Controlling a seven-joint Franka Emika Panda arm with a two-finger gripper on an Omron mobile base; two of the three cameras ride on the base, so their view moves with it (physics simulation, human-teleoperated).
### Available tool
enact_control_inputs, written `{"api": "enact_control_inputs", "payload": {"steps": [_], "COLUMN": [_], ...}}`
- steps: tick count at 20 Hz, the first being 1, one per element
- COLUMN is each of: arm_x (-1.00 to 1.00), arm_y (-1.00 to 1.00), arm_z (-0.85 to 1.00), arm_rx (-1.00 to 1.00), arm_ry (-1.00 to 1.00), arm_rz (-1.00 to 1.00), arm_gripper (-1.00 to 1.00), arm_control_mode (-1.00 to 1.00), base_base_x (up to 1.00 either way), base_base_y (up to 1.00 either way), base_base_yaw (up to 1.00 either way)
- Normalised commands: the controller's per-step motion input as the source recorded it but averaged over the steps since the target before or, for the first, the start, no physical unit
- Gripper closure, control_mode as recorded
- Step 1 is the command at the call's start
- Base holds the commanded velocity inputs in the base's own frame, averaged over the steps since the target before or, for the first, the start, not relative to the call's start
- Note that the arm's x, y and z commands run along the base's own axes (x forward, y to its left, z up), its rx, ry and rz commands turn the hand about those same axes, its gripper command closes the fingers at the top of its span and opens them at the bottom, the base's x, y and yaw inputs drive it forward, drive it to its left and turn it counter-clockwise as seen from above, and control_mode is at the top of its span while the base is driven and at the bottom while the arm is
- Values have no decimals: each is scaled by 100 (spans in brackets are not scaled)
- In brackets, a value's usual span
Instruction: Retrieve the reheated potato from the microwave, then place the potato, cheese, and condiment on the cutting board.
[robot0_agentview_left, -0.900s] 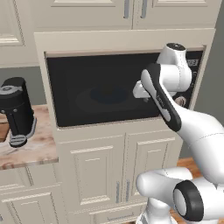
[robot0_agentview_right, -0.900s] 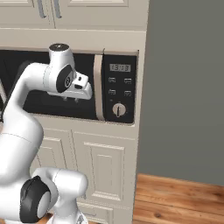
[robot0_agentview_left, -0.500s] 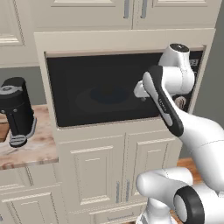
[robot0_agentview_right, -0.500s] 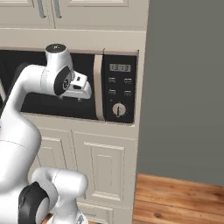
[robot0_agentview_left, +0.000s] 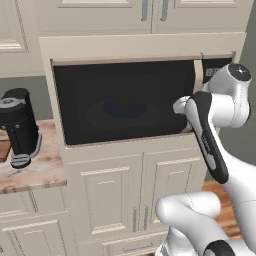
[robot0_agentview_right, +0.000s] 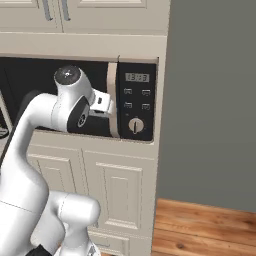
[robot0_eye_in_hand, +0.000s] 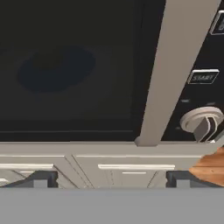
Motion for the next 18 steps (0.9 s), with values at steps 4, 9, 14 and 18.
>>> {"api": "enact_control_inputs", "payload": {"steps": [4, 9, 14, 18], "arm_x": [-2, 0, 4, 14], "arm_y": [-36, -16, -12, -15], "arm_z": [14, 13, 16, 9], "arm_rx": [1, 4, 2, 1], "arm_ry": [-10, -14, -4, -1], "arm_rz": [-1, 0, -4, -4], "arm_gripper": [-100, -100, -100, -100], "arm_control_mode": [-100, -100, -100, -100], "base_base_x": [0, 0, 0, 0], "base_base_y": [0, 0, 0, 0], "base_base_yaw": [0, 0, 0, 0]}}
